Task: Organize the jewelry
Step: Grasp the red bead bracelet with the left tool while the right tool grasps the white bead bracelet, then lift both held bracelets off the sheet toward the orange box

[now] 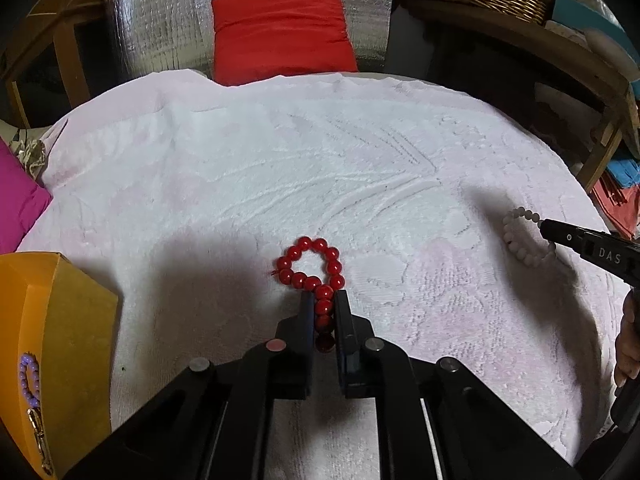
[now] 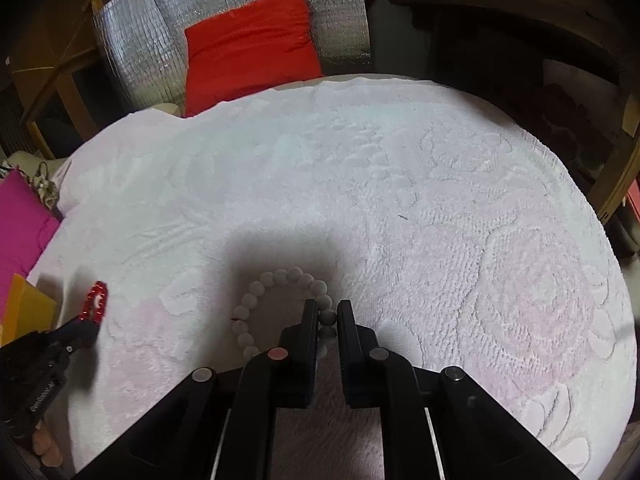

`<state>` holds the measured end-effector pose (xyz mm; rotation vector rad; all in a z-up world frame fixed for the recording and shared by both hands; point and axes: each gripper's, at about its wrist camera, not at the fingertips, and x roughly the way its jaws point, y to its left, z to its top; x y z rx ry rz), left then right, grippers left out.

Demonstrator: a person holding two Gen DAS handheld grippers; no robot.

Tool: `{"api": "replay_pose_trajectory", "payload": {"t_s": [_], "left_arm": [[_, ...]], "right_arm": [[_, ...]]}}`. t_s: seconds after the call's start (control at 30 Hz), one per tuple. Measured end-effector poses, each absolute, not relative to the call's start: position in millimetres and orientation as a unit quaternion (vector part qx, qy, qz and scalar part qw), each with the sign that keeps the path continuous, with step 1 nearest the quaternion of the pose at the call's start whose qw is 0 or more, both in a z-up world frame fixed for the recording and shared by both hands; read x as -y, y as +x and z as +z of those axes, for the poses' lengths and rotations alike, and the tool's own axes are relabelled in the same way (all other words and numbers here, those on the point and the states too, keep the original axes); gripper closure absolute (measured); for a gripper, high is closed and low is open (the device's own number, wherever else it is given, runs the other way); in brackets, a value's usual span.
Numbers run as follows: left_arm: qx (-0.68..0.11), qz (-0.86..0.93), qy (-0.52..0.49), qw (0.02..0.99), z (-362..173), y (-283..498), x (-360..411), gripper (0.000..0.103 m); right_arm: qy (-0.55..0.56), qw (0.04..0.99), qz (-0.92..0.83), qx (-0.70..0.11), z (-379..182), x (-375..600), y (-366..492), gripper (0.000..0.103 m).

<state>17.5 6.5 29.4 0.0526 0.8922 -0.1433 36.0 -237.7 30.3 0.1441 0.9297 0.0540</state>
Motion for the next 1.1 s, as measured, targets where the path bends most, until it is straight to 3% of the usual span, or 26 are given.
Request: {"api": "replay_pose_trajectory", "payload": {"t_s": [0.57,1.1], "left_arm": [[-0.407,-0.117,0.011,0.906,54,-10,2,0.093],[-0.419,-0.131,0.018,0.898,49,-20,6,0.093]], "right_arm": [[0.160,0.872,0.078,-0.455,42,260,25,0.092],[0.170,0.867,0.097,-0.458,39,256,20,0.092]]}}
